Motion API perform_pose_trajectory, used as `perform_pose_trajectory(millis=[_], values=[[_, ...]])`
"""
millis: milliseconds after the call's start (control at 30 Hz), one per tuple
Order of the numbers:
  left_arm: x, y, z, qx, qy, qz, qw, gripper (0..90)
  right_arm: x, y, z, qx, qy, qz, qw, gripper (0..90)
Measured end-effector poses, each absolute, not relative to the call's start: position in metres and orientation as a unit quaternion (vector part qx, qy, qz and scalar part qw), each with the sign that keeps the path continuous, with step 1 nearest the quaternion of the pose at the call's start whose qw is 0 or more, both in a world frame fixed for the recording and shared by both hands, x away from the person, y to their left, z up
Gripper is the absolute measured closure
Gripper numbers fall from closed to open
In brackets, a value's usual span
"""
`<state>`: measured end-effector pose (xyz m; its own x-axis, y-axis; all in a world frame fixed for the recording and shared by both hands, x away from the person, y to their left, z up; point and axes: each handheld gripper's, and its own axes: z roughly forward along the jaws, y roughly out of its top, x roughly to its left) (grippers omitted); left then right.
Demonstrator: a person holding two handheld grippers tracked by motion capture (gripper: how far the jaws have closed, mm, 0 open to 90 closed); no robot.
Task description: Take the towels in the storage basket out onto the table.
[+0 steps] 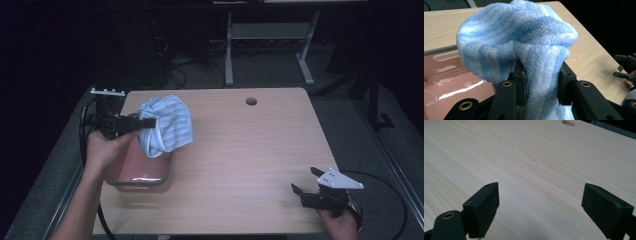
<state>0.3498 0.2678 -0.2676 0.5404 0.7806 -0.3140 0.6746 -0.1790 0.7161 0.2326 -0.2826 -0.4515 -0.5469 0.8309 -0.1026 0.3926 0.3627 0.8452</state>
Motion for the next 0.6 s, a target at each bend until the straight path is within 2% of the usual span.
perform_pose_trajectory(millis=[600], values=[[0.357,0.241,-0.264,0.779,0.456,0.052,0.427,66.0,0.233,-0.282,-0.451,0.391,0.781,0.406,0.269,14.0]])
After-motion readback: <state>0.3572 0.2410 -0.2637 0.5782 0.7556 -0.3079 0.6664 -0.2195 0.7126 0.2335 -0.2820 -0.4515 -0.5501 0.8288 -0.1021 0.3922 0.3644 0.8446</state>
